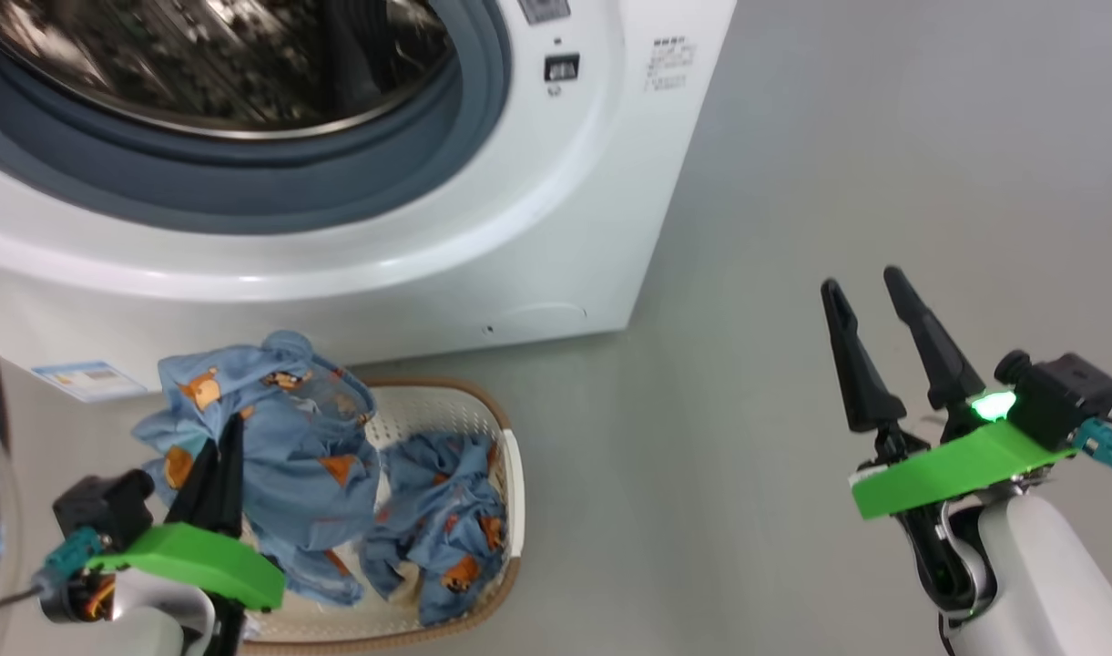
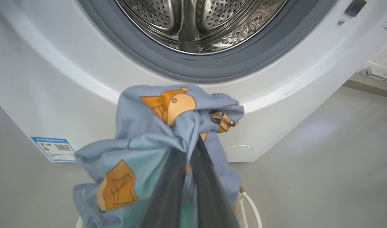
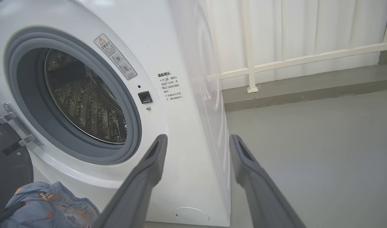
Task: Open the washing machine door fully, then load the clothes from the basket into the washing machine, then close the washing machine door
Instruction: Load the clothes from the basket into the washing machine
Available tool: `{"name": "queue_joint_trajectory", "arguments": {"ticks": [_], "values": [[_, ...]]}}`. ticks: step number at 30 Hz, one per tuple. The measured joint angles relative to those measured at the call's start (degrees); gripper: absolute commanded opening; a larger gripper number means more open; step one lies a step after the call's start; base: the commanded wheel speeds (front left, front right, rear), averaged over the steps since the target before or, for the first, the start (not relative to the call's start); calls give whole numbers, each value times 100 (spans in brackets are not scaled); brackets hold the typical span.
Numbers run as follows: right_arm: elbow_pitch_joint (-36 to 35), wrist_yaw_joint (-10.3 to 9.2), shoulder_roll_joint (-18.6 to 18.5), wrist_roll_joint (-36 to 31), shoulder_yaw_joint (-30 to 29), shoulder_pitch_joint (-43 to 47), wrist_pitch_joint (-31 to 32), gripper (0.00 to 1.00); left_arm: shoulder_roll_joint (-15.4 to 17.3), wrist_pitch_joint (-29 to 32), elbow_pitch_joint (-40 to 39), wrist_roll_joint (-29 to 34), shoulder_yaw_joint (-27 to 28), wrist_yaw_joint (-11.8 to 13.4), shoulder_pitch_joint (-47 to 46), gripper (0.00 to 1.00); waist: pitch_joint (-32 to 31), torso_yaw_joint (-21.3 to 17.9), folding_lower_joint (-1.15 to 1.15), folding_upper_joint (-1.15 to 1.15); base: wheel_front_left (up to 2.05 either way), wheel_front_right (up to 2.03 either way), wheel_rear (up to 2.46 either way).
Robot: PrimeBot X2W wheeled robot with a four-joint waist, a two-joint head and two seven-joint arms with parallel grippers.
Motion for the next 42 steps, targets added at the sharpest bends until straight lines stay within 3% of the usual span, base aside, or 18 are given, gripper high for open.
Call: {"name": "queue_joint_trajectory", "arguments": {"ticks": [22,30,42], "values": [[187,0,-301,59,2,736,0,100,-90,3,-2130,454,122,446,1400,0,-1274,319,0,0,0,0,0],[156,0,-309,59,-111,839,0,100,-53,121,-2758,488,115,609,1602,0,-1400,388,0,0,0,0,0],[137,0,-309,57,-140,865,0,100,15,220,-3008,488,100,704,1719,0,-1363,440,0,0,0,0,0]]}}
